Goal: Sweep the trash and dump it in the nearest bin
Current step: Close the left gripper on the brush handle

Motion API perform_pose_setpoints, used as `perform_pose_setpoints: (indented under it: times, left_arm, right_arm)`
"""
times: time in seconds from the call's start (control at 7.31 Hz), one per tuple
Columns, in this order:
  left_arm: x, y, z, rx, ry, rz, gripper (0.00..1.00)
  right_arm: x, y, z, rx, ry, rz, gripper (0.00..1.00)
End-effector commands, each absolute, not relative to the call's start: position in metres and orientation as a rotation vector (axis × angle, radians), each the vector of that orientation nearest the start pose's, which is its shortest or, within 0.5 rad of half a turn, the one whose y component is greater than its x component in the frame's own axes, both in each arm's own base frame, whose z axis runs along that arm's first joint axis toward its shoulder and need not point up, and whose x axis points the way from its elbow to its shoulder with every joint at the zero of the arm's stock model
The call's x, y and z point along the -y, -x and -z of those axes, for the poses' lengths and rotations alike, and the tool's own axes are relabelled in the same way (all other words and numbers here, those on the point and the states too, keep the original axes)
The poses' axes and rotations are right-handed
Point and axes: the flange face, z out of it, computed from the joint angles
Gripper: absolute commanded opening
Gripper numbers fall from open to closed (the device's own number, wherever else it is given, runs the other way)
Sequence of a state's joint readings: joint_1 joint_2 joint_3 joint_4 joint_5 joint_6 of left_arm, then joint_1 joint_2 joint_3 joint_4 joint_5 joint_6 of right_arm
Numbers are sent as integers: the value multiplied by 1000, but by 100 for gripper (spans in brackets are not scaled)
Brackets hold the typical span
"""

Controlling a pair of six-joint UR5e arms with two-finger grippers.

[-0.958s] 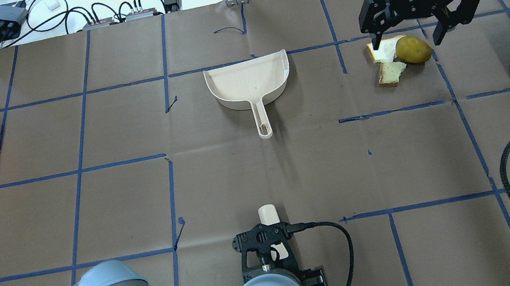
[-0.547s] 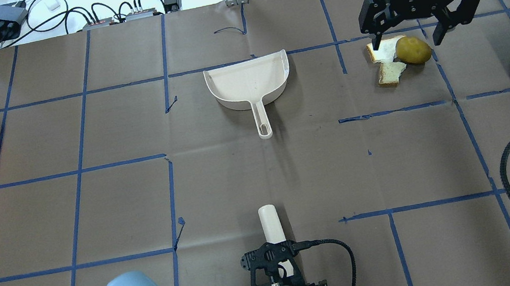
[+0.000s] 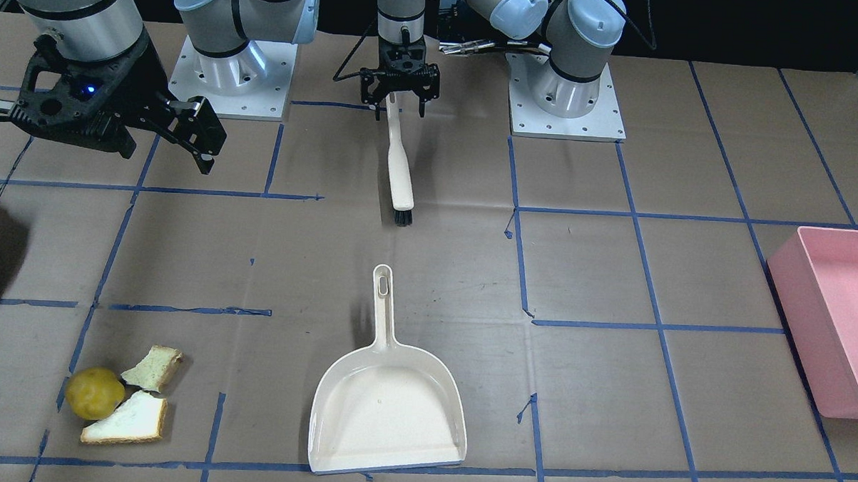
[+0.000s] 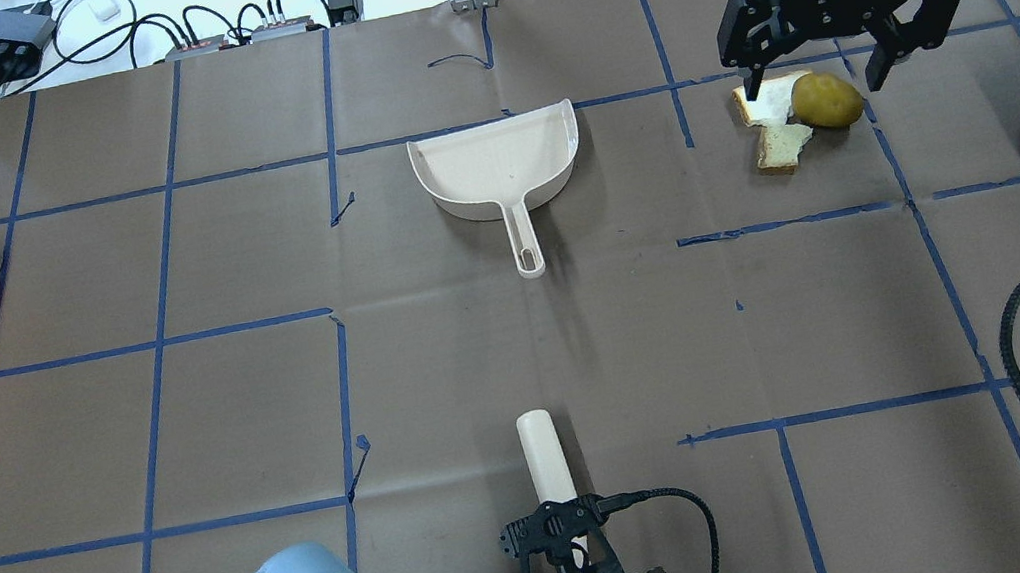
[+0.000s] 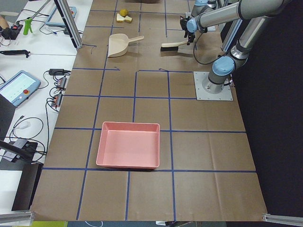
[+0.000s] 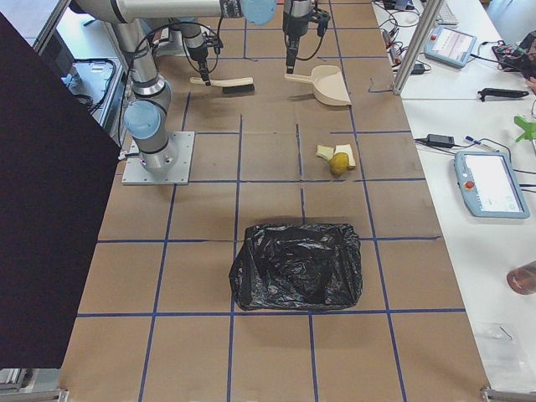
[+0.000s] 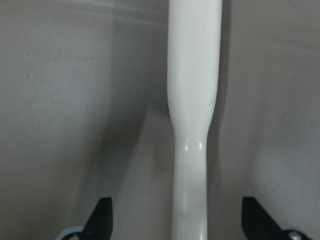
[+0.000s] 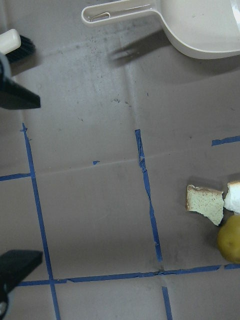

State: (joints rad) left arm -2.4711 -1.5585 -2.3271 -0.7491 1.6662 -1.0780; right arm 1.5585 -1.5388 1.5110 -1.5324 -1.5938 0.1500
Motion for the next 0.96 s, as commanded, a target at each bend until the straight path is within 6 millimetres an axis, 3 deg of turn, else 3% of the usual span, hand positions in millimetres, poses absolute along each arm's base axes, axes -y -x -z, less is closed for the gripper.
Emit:
perform_pose_setpoints:
  times: [0.0,0.55,0.68,0.82]
  left_arm:
    - [144,386,-227,-3140,294,197,85]
    - [138,383,-217,-3100,269,141,79]
    - [135,384,-215,-3108,271,94,72]
    - [133,388,-214,-3131,277,37,54]
  right_arm:
    - [506,-125,-497,-3155,-254,-14,100]
    - [506,-125,-497,-3155,-254,-14,100]
    - [506,-125,-497,-3155,-254,-14,100]
    - [506,-125,-497,-3155,-254,-14,100]
